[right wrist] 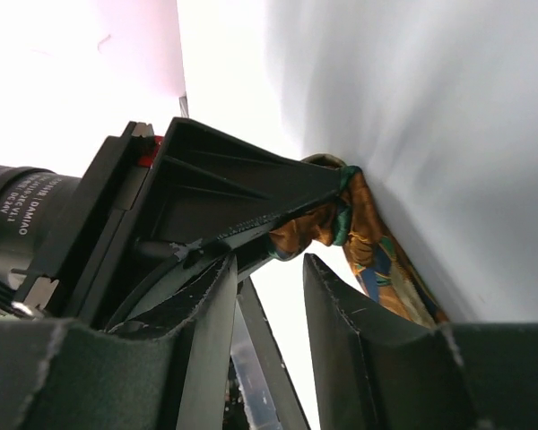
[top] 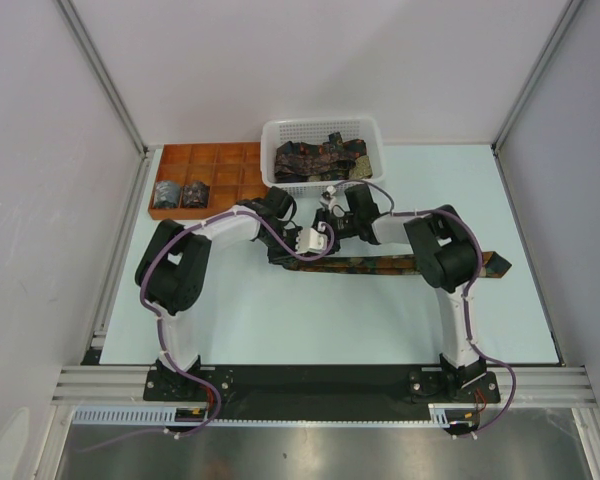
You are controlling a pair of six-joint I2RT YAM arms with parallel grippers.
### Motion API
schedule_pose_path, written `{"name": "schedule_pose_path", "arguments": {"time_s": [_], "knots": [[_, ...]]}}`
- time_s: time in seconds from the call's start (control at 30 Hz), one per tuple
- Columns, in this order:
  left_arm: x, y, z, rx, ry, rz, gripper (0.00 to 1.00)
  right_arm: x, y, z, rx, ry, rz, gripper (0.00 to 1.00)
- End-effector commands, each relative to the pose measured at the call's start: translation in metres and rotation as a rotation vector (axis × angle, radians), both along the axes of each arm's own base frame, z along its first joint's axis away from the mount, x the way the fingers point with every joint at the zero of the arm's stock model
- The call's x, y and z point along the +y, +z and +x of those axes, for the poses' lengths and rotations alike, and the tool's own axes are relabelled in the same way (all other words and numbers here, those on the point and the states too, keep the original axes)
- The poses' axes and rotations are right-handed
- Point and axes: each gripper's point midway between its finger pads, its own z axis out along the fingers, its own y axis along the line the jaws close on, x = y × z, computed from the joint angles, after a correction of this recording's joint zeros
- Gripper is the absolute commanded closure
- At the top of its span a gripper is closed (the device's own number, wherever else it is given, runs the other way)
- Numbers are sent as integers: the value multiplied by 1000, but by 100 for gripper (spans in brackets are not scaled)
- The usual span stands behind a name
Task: Roll the ties
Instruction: Roll the tie at the center of the board.
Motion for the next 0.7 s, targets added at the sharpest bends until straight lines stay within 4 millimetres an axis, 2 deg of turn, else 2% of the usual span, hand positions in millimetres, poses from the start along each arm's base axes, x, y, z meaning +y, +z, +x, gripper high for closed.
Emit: {"name": "schedule_pose_path", "arguments": {"time_s": [0.0, 0.17, 0.37, 0.43, 0.47, 0.57, 0.67], "knots": [[19, -18, -18, 65, -9, 93, 74, 14, 10, 2, -28, 10, 24, 59], [17, -17, -20, 78, -6, 81, 74, 17, -2, 4, -13, -4, 17, 60], [15, -17, -19, 89, 10, 66, 73, 25, -5, 4, -15, -9, 33, 61], [16, -17, -20, 93, 13, 66, 73, 25, -7, 6, -22, -12, 32, 68], [16, -17, -20, 91, 12, 66, 73, 25, -8, 6, -25, -9, 30, 79], [18, -17, -19, 88, 15, 64, 70, 15, -21, 4, -3, -13, -16, 96], [21, -15, -16, 82, 25, 62, 68, 2, -32, 2, 12, -18, -65, 100]]}}
